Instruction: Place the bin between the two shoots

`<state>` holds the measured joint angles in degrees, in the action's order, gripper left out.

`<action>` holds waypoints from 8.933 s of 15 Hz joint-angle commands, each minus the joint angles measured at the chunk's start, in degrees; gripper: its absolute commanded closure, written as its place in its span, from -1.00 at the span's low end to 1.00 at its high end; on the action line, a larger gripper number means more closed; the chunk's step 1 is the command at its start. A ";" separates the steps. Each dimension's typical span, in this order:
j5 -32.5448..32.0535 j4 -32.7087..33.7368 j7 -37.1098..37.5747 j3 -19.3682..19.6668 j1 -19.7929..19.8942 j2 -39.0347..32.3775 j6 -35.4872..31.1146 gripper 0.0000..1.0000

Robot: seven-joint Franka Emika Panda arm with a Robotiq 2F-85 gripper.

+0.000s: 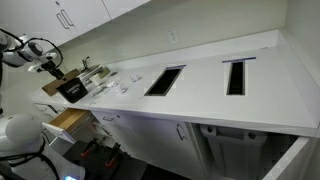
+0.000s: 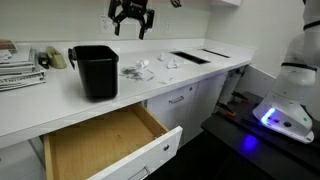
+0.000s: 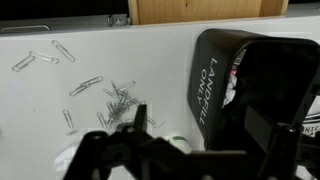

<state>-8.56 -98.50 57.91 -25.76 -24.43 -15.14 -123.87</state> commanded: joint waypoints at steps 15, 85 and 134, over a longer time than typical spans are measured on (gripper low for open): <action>0.14 23.37 0.50 13.20 -15.23 -18.67 10.99 -1.00; 9.89 -37.99 41.72 23.69 28.76 44.97 7.35 0.96; 5.44 0.80 70.49 43.15 40.03 -5.08 3.10 0.33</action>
<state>-4.25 -100.03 129.49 16.78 16.01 -19.57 -123.48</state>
